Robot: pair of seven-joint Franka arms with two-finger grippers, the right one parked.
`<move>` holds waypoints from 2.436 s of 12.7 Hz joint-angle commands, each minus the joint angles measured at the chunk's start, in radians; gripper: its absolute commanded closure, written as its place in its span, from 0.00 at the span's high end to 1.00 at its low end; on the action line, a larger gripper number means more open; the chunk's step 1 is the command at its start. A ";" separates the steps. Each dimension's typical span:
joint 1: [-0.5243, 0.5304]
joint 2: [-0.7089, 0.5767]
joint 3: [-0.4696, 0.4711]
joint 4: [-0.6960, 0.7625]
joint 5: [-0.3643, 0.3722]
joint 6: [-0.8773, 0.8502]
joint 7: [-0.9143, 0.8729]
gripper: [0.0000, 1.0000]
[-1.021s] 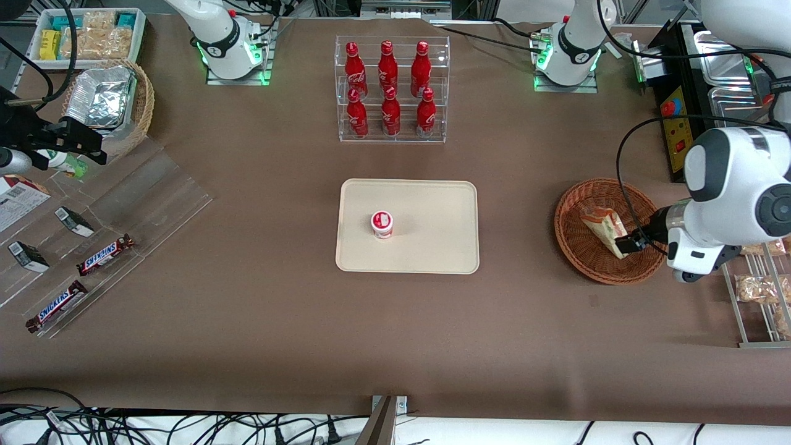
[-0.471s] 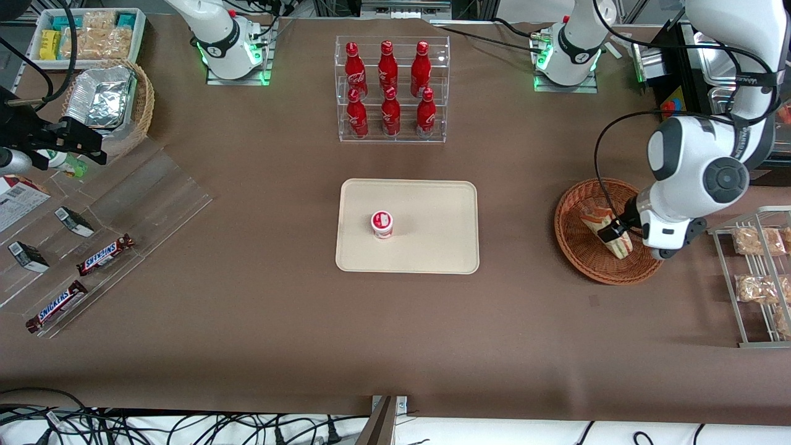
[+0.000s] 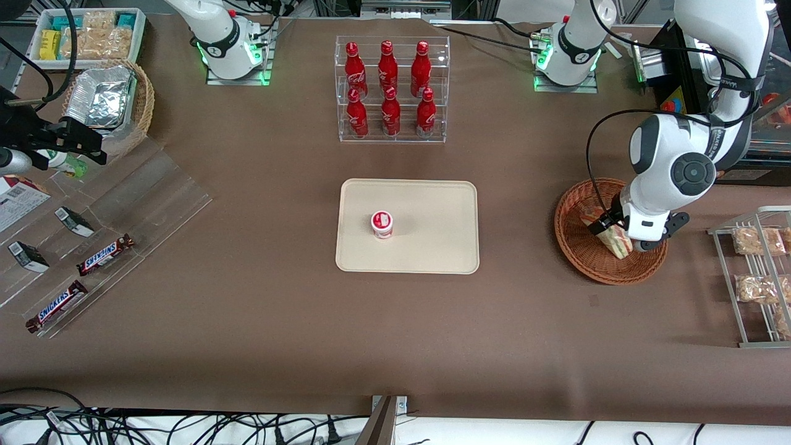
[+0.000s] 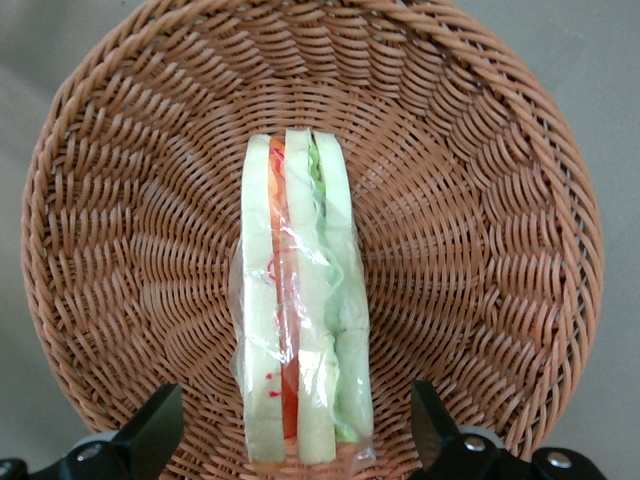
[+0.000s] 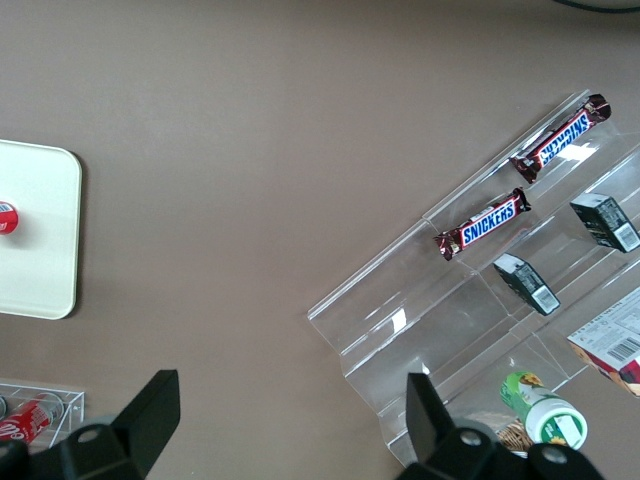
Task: Place sandwich from basket to tray
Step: 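Lower the open left gripper around the sandwich and close it, then lift the sandwich out of the basket with the left gripper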
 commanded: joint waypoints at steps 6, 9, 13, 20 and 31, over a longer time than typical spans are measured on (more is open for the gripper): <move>-0.001 -0.021 -0.007 -0.038 0.111 0.057 -0.145 1.00; -0.003 -0.010 -0.007 -0.042 0.113 0.075 -0.162 1.00; -0.004 -0.005 -0.007 -0.068 0.113 0.114 -0.171 0.99; -0.004 -0.016 -0.013 -0.055 0.113 0.097 -0.165 0.30; 0.000 -0.042 -0.280 0.420 0.059 -0.543 -0.058 0.28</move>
